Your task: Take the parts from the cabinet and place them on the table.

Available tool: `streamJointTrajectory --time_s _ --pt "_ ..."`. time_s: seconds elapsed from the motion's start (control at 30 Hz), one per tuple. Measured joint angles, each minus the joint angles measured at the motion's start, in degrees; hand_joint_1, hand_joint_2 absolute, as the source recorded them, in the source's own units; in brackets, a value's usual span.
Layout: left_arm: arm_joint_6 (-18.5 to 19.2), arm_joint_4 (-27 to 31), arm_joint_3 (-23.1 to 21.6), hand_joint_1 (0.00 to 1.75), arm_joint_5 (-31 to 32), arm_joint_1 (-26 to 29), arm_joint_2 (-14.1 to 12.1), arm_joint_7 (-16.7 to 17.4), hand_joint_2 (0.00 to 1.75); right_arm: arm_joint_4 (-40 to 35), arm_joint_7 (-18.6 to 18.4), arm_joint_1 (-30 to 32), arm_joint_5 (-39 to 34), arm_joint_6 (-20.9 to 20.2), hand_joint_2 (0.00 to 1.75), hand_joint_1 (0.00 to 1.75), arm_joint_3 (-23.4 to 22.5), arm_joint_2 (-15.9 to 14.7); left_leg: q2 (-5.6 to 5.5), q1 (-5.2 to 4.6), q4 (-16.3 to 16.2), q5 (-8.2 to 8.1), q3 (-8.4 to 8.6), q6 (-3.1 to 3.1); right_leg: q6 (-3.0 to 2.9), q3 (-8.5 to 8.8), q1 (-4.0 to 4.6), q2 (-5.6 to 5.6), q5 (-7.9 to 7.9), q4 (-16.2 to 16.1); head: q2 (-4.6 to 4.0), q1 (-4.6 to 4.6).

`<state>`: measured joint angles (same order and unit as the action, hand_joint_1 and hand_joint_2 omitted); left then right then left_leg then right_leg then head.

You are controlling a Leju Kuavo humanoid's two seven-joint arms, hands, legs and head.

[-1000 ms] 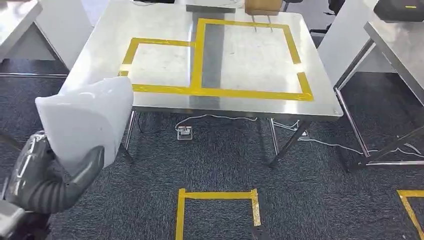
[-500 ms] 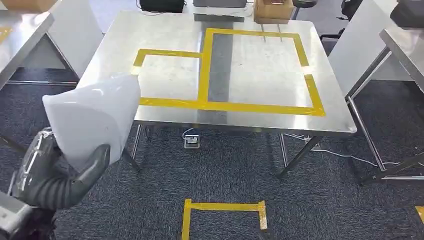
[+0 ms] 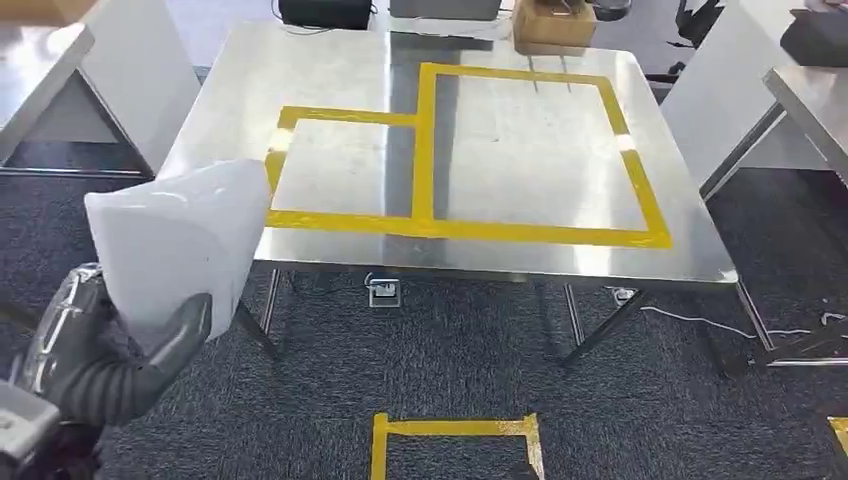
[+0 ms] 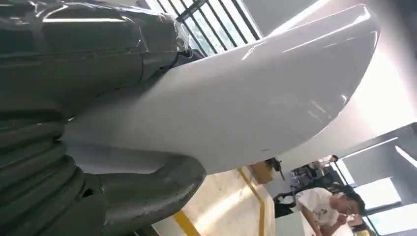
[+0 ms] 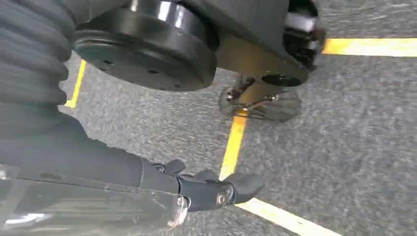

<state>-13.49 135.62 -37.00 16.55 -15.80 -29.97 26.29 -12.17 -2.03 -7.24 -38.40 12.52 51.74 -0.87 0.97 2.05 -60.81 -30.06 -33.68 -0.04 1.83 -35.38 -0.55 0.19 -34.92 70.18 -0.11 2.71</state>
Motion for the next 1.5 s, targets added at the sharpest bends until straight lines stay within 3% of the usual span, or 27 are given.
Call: streamJointTrajectory --time_s 0.07,0.1,0.17,0.2,0.23,0.27,0.3,0.33,0.43,0.47,0.57,0.63,0.7,0.73,0.77,0.8,0.9,0.97,1.03,1.1,1.13,1.23,1.27,1.3,1.37,1.43,1.5 --pt "0.0 0.0 0.0 1.75 0.0 0.2 0.0 -0.3 1.75 0.0 0.0 0.3 0.0 0.2 1.75 0.0 0.0 0.0 -0.01 -0.19 0.0 -0.8 0.82 0.2 -0.31 -4.12 0.03 0.0 -2.28 4.9 0.0 0.43" --pt "0.2 0.0 0.0 1.75 0.0 0.2 0.0 -0.4 1.75 0.0 0.0 0.5 -0.1 0.4 1.75 0.0 0.0 0.0 -0.15 -0.38 0.0 -1.31 1.46 0.26 -0.62 -4.73 0.1 0.0 -1.81 4.4 0.0 0.68" --pt "0.5 0.0 0.0 1.75 -0.4 -0.2 0.0 -0.6 1.75 0.0 0.3 0.3 -0.2 0.7 1.75 0.0 0.0 -0.1 -0.34 -1.0 0.1 -2.25 2.93 0.32 -1.97 -3.32 0.58 0.01 3.47 -1.8 0.0 1.46" --pt "0.7 0.0 0.0 1.75 -0.6 -0.6 0.0 -0.7 1.75 0.0 0.4 0.2 -0.3 0.7 1.75 0.0 0.0 -0.2 -0.4 -1.22 0.4 -2.66 3.66 0.37 -3.21 -1.99 1.23 0.04 7.25 -6.4 0.0 1.68" --pt "0.7 0.0 0.0 1.75 -0.8 -0.7 0.0 -0.8 1.75 0.0 0.5 0.2 -0.5 0.7 1.75 0.0 0.0 -0.5 -0.5 -1.0 0.7 -2.93 3.98 0.44 -4.73 -1.22 2.09 0.01 9.51 -9.7 0.0 1.75" --pt "0.7 -0.1 -0.1 1.75 -1.0 -0.8 0.1 -0.8 1.75 0.0 0.5 0.3 -0.6 0.8 1.75 0.0 0.0 -0.9 -1.07 -1.33 1.1 -3.13 4.45 0.06 -5.34 -1.16 2.23 0.17 6.41 -8.6 0.0 1.07" --pt "0.7 -0.2 -0.1 1.75 -1.1 -1.0 0.1 -0.9 1.75 0.0 0.6 0.1 -0.7 0.9 1.75 0.0 0.0 -0.9 -1.12 -1.06 1.5 -3.22 4.61 -0.35 -5.95 -0.37 2.57 0.24 6.19 -10.4 0.0 1.26" --pt "0.6 -0.3 -0.1 1.75 -1.2 -1.1 0.2 -1.0 1.75 0.0 0.6 0.2 -0.8 1.0 1.75 0.0 0.0 -0.9 -1.28 -0.98 1.1 -2.39 5.43 -0.61 -6.15 0.29 2.62 0.37 7.64 -11.6 0.0 1.64" --pt "0.5 -0.4 -0.2 1.75 -1.2 -1.2 0.2 -1.3 1.75 0.0 0.7 0.3 -1.0 1.0 1.75 0.0 0.0 -1.2 -1.3 -1.1 -0.3 -3.25 5.78 -1.38 -5.24 3.75 2.04 -0.05 8.32 -14.2 0.0 1.72" --pt "0.4 -0.5 -0.2 1.75 -1.3 -1.5 0.2 -1.3 1.75 0.0 0.7 0.2 -1.1 1.0 1.75 0.0 0.0 -1.3 -1.31 -1.02 -2.7 -4.48 4.44 -1.38 -5.33 4.04 2.03 -0.02 8.26 -14.3 0.0 1.29" --pt "0.3 -0.7 -0.2 1.75 -1.5 -1.3 0.2 -1.3 1.75 0.0 0.8 0.3 -1.1 0.9 1.75 0.0 0.0 -1.2 -1.28 -0.99 -12.6 -8.91 -3.25 -1.9 -5.05 4.37 2.01 0.07 7.27 -14.2 0.0 0.15" --pt "0.3 -0.9 -0.2 1.75 -1.5 -1.3 0.2 -1.3 1.75 0.0 0.8 0.5 -1.1 0.9 1.75 0.0 0.0 -1.2 -1.12 -0.91 -10.9 -6.02 -4.53 -2.47 -4.65 5.22 1.86 0.16 6.33 -13.9 0.0 -0.35" --pt "0.2 -0.9 -0.2 1.75 -1.5 -1.3 0.2 -1.4 1.75 0.0 0.8 0.4 -1.1 0.9 1.75 0.0 0.0 -1.2 -0.95 -0.66 -2.9 0.94 -2.36 -2.98 -4.05 6.48 1.65 0.42 4.93 -13.2 0.0 -0.68" --pt "0.2 -0.9 -0.2 1.75 -1.5 -1.3 0.2 -1.4 1.75 0.0 0.8 0.4 -1.1 0.9 1.75 0.0 0.0 -1.2 -0.95 -0.55 -0.8 2.73 -1.64 -2.89 -3.63 6.56 1.66 0.43 4.23 -13.0 0.0 -0.92" --pt "0.1 -1.0 -0.3 1.75 -1.6 -1.3 0.2 -1.4 1.75 0.0 0.8 0.2 -1.1 0.9 1.75 0.0 0.0 -1.2 -0.69 -1.01 0.4 1.11 -2.31 -2.5 -3.21 6.65 1.8 0.57 3.92 -12.5 0.0 -1.33" --pt "0.1 -1.0 -0.4 1.75 -1.6 -1.3 0.2 -1.3 1.75 0.0 0.8 0.1 -1.1 0.9 1.75 0.0 0.0 -1.2 -0.75 -1.07 0.1 1.44 -2.01 -0.97 -2.9 6.21 1.84 0.53 3.65 -12.6 0.0 -1.46" --pt "0.0 -1.0 -0.5 1.75 -1.6 -1.2 0.2 -1.4 1.75 0.0 0.8 0.1 -1.0 0.9 1.75 0.0 0.0 -1.3 -1.03 -0.65 0.6 1.37 -1.27 0.04 -2.35 6.72 1.79 0.43 3.14 -12.3 0.0 -1.12" --pt "-0.1 -0.9 -0.5 1.75 -1.6 -1.3 0.2 -1.4 1.75 -0.1 0.8 0.0 -1.0 0.9 1.75 0.0 0.0 -1.2 -0.87 -0.55 1.0 0.75 0.02 0.65 -1.4 4.04 1.55 0.17 2.77 -6.5 0.0 -0.59" --pt "-0.1 -0.9 -0.5 1.75 -1.6 -1.3 0.2 -1.4 1.75 -0.1 0.8 -0.1 -1.0 0.9 1.75 0.0 0.0 -1.2 -0.83 -0.48 1.1 -0.06 0.81 0.71 -0.58 -1.53 0.93 0.09 -0.35 2.0 0.0 0.02" --pt "-0.1 -0.9 -0.5 1.75 -1.6 -1.2 0.2 -1.4 1.75 -0.1 0.8 0.2 -1.0 0.8 1.75 0.0 0.0 -1.2 -0.9 -0.46 1.1 -1.06 1.94 0.66 -0.23 -5.15 0.56 0.06 -2.11 5.6 0.0 0.46" --pt "-0.1 -0.9 -0.5 1.75 -1.6 -1.2 0.2 -1.4 1.75 -0.1 0.8 0.3 -1.0 0.8 1.75 0.0 0.0 -1.2 -0.93 -0.46 1.1 -1.67 2.82 0.58 -0.36 -5.32 0.56 0.04 -0.98 4.2 0.0 0.66" --pt "-0.1 -0.9 -0.5 1.75 -1.6 -1.2 0.2 -1.4 1.75 -0.1 0.8 0.3 -1.0 0.7 1.75 0.0 0.0 -1.2 -0.85 -0.54 1.4 -3.57 5.17 0.14 -1.72 -2.58 0.83 0.06 8.9 -7.8 0.0 1.37" --pt "-0.1 -1.0 -0.5 1.75 -1.6 -1.3 0.2 -1.4 1.75 -0.1 0.8 0.5 -1.0 0.7 1.75 0.0 0.0 -1.4 -0.87 -0.58 1.2 -4.03 5.95 -0.11 -2.35 -2.68 1.26 0.16 10.32 -9.6 0.0 1.23" --pt "-0.2 -1.0 -0.6 1.75 -1.6 -1.1 0.2 -1.4 1.75 -0.1 0.8 0.5 -0.9 0.7 1.75 0.0 0.0 -1.3 -1.13 -0.53 1.7 -4.22 5.54 -0.45 -2.82 -2.44 1.51 -0.01 8.08 -10.1 0.0 1.27" --pt "-0.2 -0.9 -0.6 1.75 -1.6 -1.0 0.2 -1.3 1.75 -0.1 0.8 0.4 -0.9 0.7 1.75 0.0 0.0 -1.4 -1.14 -0.53 1.5 -3.81 6.4 -1.33 -3.23 -1.84 1.67 0.08 9.07 -11.2 0.0 1.59" --pt "-0.2 -0.8 -0.6 1.75 -1.6 -1.1 0.1 -1.3 1.75 -0.1 0.8 0.4 -0.7 0.7 1.75 0.0 0.0 -1.3 -0.84 -0.35 0.7 -4.02 6.94 -1.78 -3.67 0.69 1.3 0.14 9.06 -12.6 0.02 1.66" --pt "-0.2 -0.8 -0.6 1.75 -1.6 -1.3 0.0 -1.3 1.75 0.0 0.8 0.1 -0.7 0.7 1.75 0.0 0.0 -1.4 -1.09 -0.57 -6.2 -5.04 3.04 -1.68 -4.38 1.93 1.24 0.2 8.53 -13.1 0.0 0.66"
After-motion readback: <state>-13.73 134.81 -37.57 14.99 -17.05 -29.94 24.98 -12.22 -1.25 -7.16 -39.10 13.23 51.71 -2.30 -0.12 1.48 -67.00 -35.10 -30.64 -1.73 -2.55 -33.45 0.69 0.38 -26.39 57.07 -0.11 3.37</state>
